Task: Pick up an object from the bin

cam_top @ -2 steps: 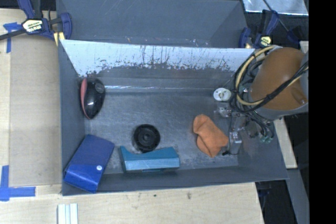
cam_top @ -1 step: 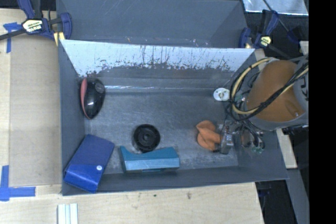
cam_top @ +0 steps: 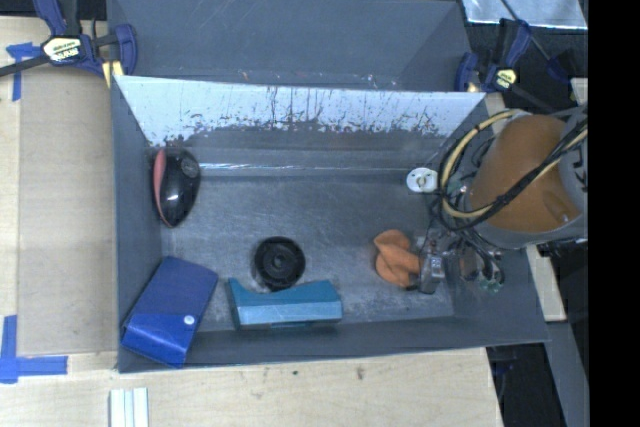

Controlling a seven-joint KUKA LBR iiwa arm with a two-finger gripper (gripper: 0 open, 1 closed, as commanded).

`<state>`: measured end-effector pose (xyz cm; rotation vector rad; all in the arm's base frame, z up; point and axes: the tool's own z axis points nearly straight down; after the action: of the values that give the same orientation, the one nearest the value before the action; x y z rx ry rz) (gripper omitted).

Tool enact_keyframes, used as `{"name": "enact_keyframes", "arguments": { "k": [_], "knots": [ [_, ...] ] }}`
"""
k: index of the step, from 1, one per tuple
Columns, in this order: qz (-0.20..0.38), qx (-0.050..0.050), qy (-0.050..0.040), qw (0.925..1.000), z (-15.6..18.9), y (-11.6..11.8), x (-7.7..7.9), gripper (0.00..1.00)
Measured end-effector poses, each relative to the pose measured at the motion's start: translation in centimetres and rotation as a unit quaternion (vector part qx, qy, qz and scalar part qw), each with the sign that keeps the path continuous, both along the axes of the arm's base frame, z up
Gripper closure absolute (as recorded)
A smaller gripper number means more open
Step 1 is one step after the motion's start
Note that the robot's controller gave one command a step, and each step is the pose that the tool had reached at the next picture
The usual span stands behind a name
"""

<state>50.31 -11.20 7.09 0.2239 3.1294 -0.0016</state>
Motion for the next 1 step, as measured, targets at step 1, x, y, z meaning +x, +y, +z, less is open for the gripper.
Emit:
{"name": "enact_keyframes", "arguments": {
  "k": [1],
  "knots": [
    [0.007,0.000,-0.0002,1.0000,-0.02,0.15,0.56,1.00]
  ]
}}
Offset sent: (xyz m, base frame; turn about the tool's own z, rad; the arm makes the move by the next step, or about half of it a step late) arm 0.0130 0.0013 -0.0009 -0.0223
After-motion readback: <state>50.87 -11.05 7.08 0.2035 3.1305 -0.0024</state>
